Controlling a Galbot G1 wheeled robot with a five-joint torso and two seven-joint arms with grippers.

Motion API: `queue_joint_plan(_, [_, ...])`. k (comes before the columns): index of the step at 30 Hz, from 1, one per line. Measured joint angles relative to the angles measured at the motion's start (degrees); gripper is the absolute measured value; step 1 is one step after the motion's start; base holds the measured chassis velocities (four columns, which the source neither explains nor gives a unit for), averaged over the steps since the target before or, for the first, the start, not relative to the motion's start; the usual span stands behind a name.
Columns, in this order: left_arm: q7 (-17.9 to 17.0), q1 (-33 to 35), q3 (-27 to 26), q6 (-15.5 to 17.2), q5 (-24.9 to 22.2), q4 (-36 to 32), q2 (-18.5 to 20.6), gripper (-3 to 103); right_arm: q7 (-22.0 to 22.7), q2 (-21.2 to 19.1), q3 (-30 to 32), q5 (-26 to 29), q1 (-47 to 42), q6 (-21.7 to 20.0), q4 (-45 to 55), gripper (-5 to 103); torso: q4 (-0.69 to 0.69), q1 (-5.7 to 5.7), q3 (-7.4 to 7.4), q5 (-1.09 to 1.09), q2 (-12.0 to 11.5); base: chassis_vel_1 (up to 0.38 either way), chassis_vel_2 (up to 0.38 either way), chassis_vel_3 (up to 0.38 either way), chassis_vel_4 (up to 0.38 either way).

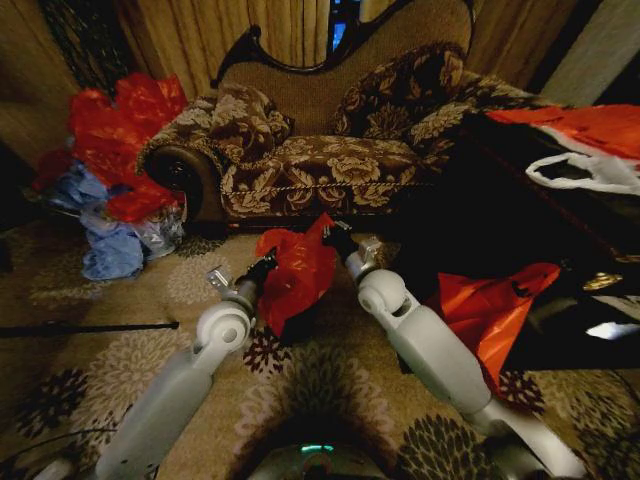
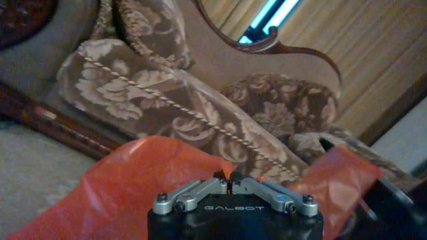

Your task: Place a garbage bag over the trash bin.

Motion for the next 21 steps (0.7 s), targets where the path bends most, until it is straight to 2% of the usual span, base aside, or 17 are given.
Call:
queue_joint_plan(7, [0.1, 1.5, 0.3, -0.3, -0.6, 0.5, -1.8, 0, -0.9, 1.0, -0.7, -0.6, 0.9, -0.1, -2.3, 0, 0.0, -0.01, -0.01, 0.0, 0.0, 0.0, 0.0, 0.0, 0.0])
queue_joint_plan(12, [2.3, 4.3, -0.7, -2.1, 3.4, 5.0, -3.5, 0, -1.3, 2.9, -2.2, -1.5, -2.5, 0.6, -4.9, 0, 0.01, 0.0, 0.0, -0.01, 0.0, 0.0, 0.0, 0.0, 0.0])
queue_joint_plan(17, [2.7, 3.0, -1.7, -3.4, 4.3, 8.9, -4.9, 0, -0.7, 3.4, -3.3, -2.4, -5.3, 0.3, -5.7, -3, 0.0, -0.01, 0.0, 0.0, 0.0, 0.0, 0.0, 0.0, 0.0])
queue_joint_plan(19, [2.7, 2.6, -1.7, -3.5, 4.3, 9.3, -5.2, 0, -0.6, 3.3, -3.3, -2.7, -5.7, 0.2, -5.8, 1, 0.01, 0.0, 0.0, 0.01, 0.0, 0.0, 0.0, 0.0, 0.0])
queue_joint_plan(21, [2.4, 0.9, -1.6, -3.8, 4.2, 10.7, -6.1, 0, -0.7, 1.7, -2.5, -3.5, -7.0, 0.1, -5.9, 12, 0.0, 0.0, 0.0, 0.01, 0.0, 0.0, 0.0, 0.0, 0.0])
